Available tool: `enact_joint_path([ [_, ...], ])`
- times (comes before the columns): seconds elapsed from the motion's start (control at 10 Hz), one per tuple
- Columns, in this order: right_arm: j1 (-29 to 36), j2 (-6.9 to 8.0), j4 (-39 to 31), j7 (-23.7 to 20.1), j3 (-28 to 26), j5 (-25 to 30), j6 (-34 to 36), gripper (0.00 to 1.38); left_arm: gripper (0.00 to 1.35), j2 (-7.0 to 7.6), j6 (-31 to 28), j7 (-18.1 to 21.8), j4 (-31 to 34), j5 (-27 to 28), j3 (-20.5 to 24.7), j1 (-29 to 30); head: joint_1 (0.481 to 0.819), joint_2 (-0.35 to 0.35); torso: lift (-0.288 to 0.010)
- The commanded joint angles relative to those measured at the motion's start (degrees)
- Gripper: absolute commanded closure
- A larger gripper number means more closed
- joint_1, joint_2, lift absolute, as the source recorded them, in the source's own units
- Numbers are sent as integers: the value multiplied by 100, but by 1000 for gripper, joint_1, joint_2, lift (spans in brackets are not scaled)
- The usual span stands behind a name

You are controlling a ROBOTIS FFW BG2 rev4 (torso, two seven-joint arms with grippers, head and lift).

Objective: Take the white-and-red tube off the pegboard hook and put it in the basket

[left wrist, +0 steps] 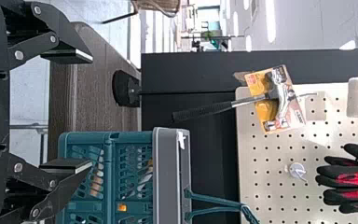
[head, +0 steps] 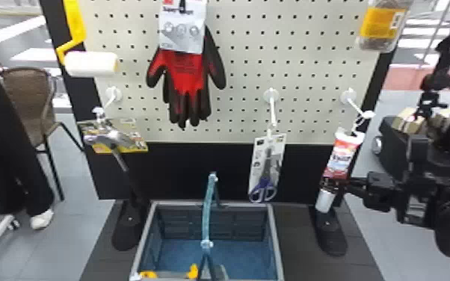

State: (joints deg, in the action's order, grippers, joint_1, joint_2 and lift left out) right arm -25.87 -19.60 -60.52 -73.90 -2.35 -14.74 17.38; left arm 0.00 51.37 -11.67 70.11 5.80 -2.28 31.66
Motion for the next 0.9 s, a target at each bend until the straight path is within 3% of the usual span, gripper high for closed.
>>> enact_joint_path([
  [0.0,-18,0,-44,-2,-3,6,2,1038,476,-15,5,-2,0,9,0,0,549,0,-100],
  [0.4,253,18,-537,112,-196,33,126,1038,476,-15,-21,-2,-14,-53,0,24,549,0,-100],
  [0.7,893,158,-1788,297,-609,261,389,1038,476,-15,-30,-2,-14,-53,0,24,549,0,-100],
  [0.8,942,185,-1901,297,-635,270,389,1038,476,-15,-30,-2,-28,-70,0,37,549,0,-100],
])
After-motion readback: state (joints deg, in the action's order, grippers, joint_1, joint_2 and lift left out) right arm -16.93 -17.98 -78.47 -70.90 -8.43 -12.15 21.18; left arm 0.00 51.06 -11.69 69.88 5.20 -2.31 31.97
